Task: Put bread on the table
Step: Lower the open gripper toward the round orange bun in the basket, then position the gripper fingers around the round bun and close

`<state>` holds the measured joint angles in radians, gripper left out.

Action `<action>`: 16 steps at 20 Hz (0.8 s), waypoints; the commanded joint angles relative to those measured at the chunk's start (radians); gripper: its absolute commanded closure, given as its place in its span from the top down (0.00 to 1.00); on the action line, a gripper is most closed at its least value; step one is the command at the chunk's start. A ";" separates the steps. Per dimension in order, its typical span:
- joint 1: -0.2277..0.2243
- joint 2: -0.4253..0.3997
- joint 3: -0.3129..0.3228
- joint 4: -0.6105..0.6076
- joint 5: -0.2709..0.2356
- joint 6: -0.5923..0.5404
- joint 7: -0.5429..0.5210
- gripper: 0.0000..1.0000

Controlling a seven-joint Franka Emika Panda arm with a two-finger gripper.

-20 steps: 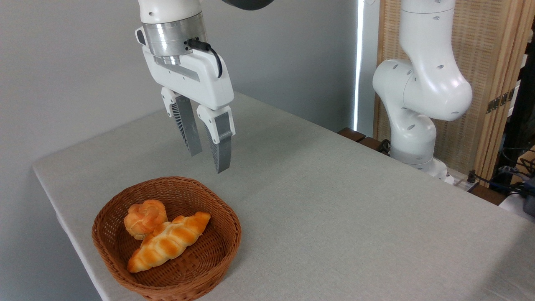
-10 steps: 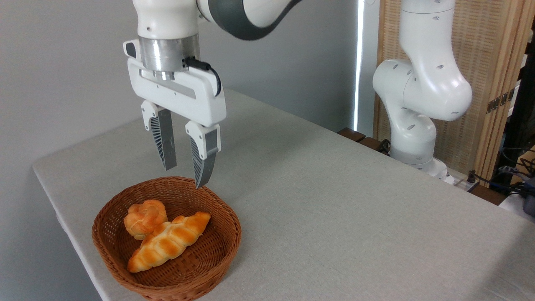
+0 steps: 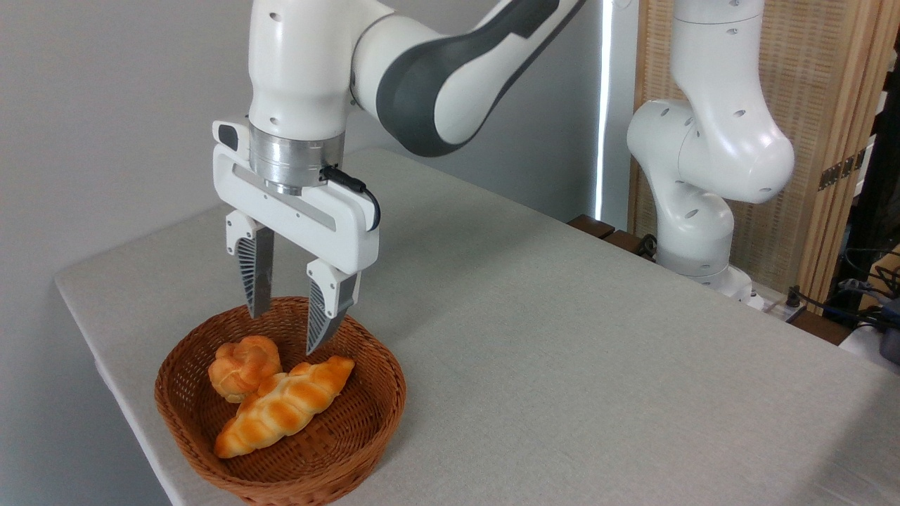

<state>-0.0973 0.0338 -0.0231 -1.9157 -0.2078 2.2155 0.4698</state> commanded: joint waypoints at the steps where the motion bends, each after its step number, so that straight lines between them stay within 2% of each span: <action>1: -0.016 0.003 -0.006 -0.048 -0.048 0.088 -0.007 1.00; 5: -0.022 0.035 -0.040 -0.104 -0.051 0.217 -0.006 1.00; 8: -0.022 0.055 -0.044 -0.115 -0.119 0.282 0.000 1.00; 16: -0.022 0.064 -0.046 -0.114 -0.130 0.311 0.000 1.00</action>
<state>-0.1174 0.1066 -0.0695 -2.0203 -0.3145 2.5027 0.4689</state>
